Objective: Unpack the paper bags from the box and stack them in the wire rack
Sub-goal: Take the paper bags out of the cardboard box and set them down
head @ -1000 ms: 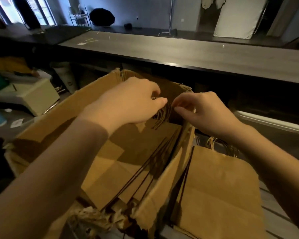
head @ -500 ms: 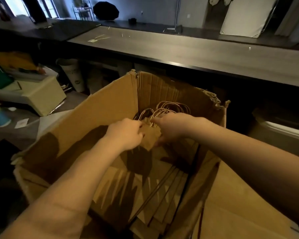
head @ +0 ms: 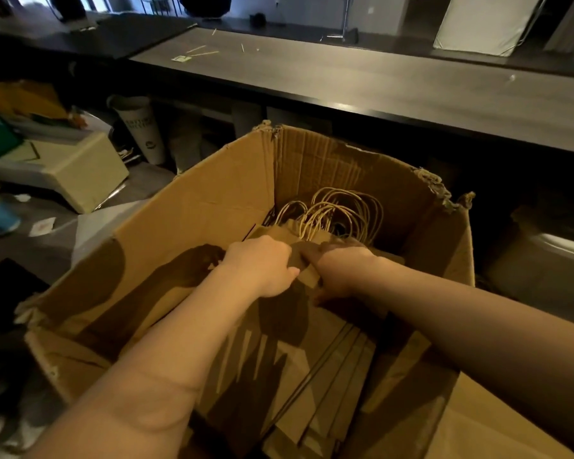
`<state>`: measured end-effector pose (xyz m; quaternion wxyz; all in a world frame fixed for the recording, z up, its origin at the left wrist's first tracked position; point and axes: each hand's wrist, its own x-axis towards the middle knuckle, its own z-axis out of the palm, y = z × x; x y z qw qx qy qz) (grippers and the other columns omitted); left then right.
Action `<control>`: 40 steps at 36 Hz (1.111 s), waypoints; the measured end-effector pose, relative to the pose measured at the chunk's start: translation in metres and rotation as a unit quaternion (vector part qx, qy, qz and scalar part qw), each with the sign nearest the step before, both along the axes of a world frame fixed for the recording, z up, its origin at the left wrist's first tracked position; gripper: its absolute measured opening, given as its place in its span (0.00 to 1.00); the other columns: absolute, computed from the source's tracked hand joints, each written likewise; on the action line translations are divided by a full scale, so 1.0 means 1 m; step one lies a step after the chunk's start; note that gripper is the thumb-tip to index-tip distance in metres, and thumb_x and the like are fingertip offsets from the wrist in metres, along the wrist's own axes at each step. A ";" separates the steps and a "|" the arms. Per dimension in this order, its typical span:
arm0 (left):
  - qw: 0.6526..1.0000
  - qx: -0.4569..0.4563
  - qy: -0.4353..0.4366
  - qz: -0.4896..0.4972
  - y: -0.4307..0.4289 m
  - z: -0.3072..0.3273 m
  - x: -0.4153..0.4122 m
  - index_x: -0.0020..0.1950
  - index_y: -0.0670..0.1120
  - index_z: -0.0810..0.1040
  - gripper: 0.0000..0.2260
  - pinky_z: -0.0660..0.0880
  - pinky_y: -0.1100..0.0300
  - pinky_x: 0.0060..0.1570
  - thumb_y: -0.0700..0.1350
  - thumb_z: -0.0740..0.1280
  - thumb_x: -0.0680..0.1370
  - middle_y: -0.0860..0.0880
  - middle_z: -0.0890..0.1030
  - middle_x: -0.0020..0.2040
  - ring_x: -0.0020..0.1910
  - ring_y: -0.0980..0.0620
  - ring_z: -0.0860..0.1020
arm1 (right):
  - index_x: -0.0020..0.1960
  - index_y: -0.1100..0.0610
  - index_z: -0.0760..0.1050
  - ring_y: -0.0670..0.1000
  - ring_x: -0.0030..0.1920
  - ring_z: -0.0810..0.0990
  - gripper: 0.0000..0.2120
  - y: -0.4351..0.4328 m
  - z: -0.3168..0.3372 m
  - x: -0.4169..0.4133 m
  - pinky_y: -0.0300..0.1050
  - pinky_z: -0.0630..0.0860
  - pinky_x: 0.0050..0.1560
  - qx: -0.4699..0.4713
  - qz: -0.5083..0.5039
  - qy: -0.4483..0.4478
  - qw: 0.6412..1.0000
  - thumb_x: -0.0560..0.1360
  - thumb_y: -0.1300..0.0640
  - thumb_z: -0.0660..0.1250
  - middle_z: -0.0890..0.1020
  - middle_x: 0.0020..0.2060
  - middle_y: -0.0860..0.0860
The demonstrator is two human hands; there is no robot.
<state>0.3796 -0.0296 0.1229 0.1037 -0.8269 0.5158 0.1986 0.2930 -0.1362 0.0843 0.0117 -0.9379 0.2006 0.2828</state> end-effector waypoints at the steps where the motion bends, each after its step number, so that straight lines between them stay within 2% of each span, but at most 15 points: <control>1: 1.000 0.005 0.000 0.002 0.001 -0.001 0.000 0.71 0.49 0.67 0.21 0.74 0.49 0.56 0.56 0.55 0.81 0.46 0.73 0.67 0.62 0.45 0.73 | 0.77 0.52 0.48 0.60 0.71 0.62 0.44 0.001 -0.001 0.000 0.58 0.57 0.71 -0.005 -0.003 -0.011 1.000 0.71 0.41 0.69 0.65 0.71 0.57; 4: 1.000 0.028 0.001 0.010 0.003 -0.003 0.001 0.71 0.49 0.67 0.21 0.73 0.49 0.57 0.56 0.55 0.81 0.46 0.72 0.67 0.62 0.45 0.72 | 0.77 0.53 0.41 0.62 0.73 0.56 0.50 0.004 0.001 -0.001 0.57 0.56 0.72 0.000 -0.019 -0.043 0.999 0.70 0.46 0.72 0.58 0.73 0.60; 8: 0.999 0.040 0.005 0.026 0.006 -0.005 0.002 0.72 0.49 0.65 0.22 0.72 0.49 0.59 0.56 0.55 0.81 0.46 0.71 0.68 0.64 0.45 0.72 | 0.77 0.54 0.43 0.63 0.73 0.57 0.51 0.002 0.004 -0.003 0.57 0.57 0.71 0.017 -0.048 -0.125 0.991 0.68 0.49 0.75 0.62 0.72 0.60; 10: 0.999 0.036 0.010 0.035 0.006 -0.006 0.004 0.74 0.49 0.64 0.22 0.72 0.49 0.61 0.56 0.55 0.81 0.46 0.70 0.70 0.66 0.45 0.71 | 0.76 0.55 0.46 0.62 0.72 0.59 0.47 0.002 0.006 -0.003 0.56 0.57 0.71 0.022 -0.054 -0.170 0.984 0.69 0.50 0.73 0.67 0.69 0.59; 13: 0.998 0.012 0.021 0.053 0.008 -0.006 0.009 0.77 0.50 0.56 0.26 0.71 0.48 0.63 0.56 0.56 0.81 0.46 0.64 0.74 0.69 0.44 0.67 | 0.71 0.55 0.54 0.60 0.67 0.66 0.33 0.002 0.007 -0.003 0.55 0.61 0.68 0.012 -0.031 -0.247 0.968 0.73 0.51 0.69 0.75 0.61 0.57; 17: 0.994 -0.042 0.029 0.100 0.012 -0.009 0.021 0.78 0.49 0.43 0.33 0.67 0.47 0.66 0.56 0.58 0.80 0.43 0.56 0.77 0.73 0.43 0.62 | 0.71 0.55 0.55 0.56 0.60 0.74 0.26 0.003 0.011 -0.006 0.50 0.70 0.62 0.051 0.007 -0.301 0.952 0.78 0.55 0.62 0.75 0.61 0.56; 19: 0.988 -0.067 0.039 0.133 0.014 -0.012 0.028 0.78 0.48 0.40 0.36 0.66 0.47 0.67 0.56 0.59 0.80 0.43 0.54 0.77 0.72 0.42 0.62 | 0.72 0.54 0.55 0.54 0.57 0.77 0.24 0.004 0.015 -0.009 0.49 0.75 0.56 0.076 0.025 -0.313 0.947 0.79 0.56 0.60 0.75 0.61 0.55; 22: 0.978 -0.097 0.057 0.175 0.019 -0.014 0.038 0.77 0.47 0.38 0.37 0.64 0.46 0.69 0.57 0.59 0.79 0.44 0.52 0.78 0.74 0.42 0.59 | 0.71 0.54 0.56 0.53 0.53 0.78 0.21 0.003 0.019 -0.013 0.45 0.76 0.50 0.082 0.067 -0.329 0.938 0.80 0.56 0.58 0.74 0.63 0.54; 25: 0.968 -0.122 0.097 0.196 0.022 -0.016 0.045 0.78 0.47 0.40 0.35 0.61 0.47 0.71 0.57 0.57 0.80 0.44 0.52 0.78 0.74 0.43 0.58 | 0.70 0.53 0.58 0.53 0.47 0.79 0.18 0.004 0.024 -0.016 0.49 0.78 0.46 0.085 0.108 -0.349 0.927 0.81 0.56 0.55 0.74 0.61 0.53; 29: 0.955 -0.151 0.144 0.209 0.025 -0.015 0.048 0.78 0.46 0.45 0.31 0.64 0.51 0.69 0.55 0.56 0.81 0.44 0.58 0.76 0.72 0.44 0.63 | 0.69 0.54 0.60 0.54 0.43 0.79 0.18 0.006 0.027 -0.016 0.52 0.79 0.42 0.078 0.140 -0.375 0.913 0.80 0.59 0.57 0.73 0.61 0.53; 32: 0.944 -0.182 0.158 0.225 0.025 -0.015 0.050 0.77 0.45 0.54 0.28 0.67 0.50 0.66 0.55 0.56 0.81 0.44 0.65 0.73 0.69 0.44 0.67 | 0.68 0.54 0.60 0.53 0.41 0.79 0.18 0.005 0.026 -0.018 0.51 0.79 0.39 0.072 0.144 -0.392 0.906 0.79 0.61 0.58 0.74 0.60 0.53; 35: 0.941 -0.203 0.145 0.229 0.023 -0.013 0.052 0.73 0.44 0.62 0.24 0.71 0.50 0.61 0.55 0.57 0.81 0.44 0.70 0.69 0.64 0.44 0.71 | 0.69 0.53 0.60 0.53 0.43 0.80 0.19 0.003 0.025 -0.019 0.51 0.79 0.40 0.076 0.132 -0.399 0.904 0.79 0.61 0.58 0.74 0.60 0.52; 38: 0.946 -0.212 0.106 0.219 0.022 -0.011 0.051 0.73 0.44 0.62 0.24 0.70 0.50 0.62 0.55 0.57 0.81 0.43 0.68 0.69 0.64 0.43 0.71 | 0.70 0.52 0.60 0.51 0.49 0.79 0.18 0.002 0.028 -0.021 0.48 0.79 0.45 0.082 0.109 -0.399 0.907 0.80 0.59 0.56 0.74 0.61 0.51; 40: 0.948 -0.222 0.087 0.213 0.022 -0.011 0.050 0.73 0.43 0.61 0.24 0.70 0.50 0.62 0.55 0.57 0.81 0.42 0.68 0.70 0.65 0.43 0.70 | 0.70 0.52 0.60 0.46 0.47 0.76 0.18 0.001 0.030 -0.022 0.42 0.77 0.44 0.080 0.094 -0.401 0.908 0.81 0.56 0.55 0.74 0.61 0.51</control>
